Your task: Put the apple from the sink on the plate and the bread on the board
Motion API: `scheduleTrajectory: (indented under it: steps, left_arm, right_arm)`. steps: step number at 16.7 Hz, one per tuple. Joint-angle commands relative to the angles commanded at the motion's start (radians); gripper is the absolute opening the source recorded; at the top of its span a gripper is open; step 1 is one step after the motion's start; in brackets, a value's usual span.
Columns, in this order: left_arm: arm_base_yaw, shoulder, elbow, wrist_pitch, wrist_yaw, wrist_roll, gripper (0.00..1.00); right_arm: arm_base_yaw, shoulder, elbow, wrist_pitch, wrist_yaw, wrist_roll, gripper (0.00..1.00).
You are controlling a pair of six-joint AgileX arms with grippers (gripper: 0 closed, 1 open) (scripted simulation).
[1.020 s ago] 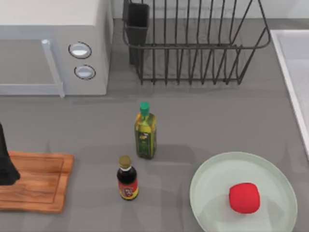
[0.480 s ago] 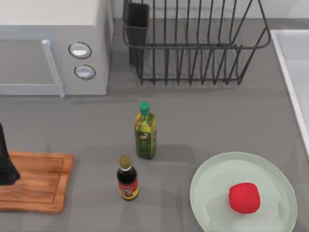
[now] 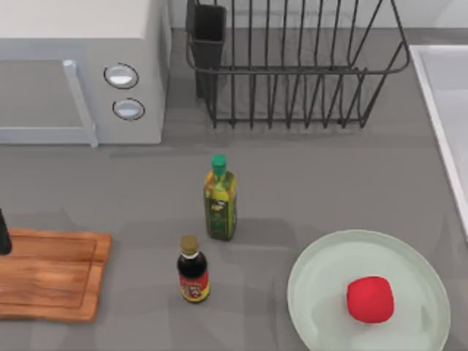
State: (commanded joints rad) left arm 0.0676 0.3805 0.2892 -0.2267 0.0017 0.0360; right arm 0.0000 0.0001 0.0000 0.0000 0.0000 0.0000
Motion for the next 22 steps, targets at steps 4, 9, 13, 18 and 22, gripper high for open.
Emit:
scheduleTrajectory:
  steps: [4,9,13,18,22]
  left_arm:
    - [0.06,0.411,0.246,-0.204,0.0,0.032,1.0]
    - [0.135,0.881,0.549,-0.465,-0.002,0.073,1.0]
    - [0.185,1.19,0.757,-0.63,-0.003,0.099,1.0]
    - [0.223,1.405,0.916,-0.745,-0.002,0.116,1.0]
    - [0.227,1.428,0.934,-0.757,-0.001,0.118,1.0]
  right_arm:
    - [0.0,0.0,0.0,0.0,0.0,0.0,1.0]
    - [0.0,0.0,0.0,0.0,0.0,0.0,1.0]
    - [0.0,0.0,0.0,0.0,0.0,0.0,1.0]
    - [0.0,0.0,0.0,0.0,0.0,0.0,1.0]
    - [0.0,0.0,0.0,0.0,0.0,0.0,1.0]
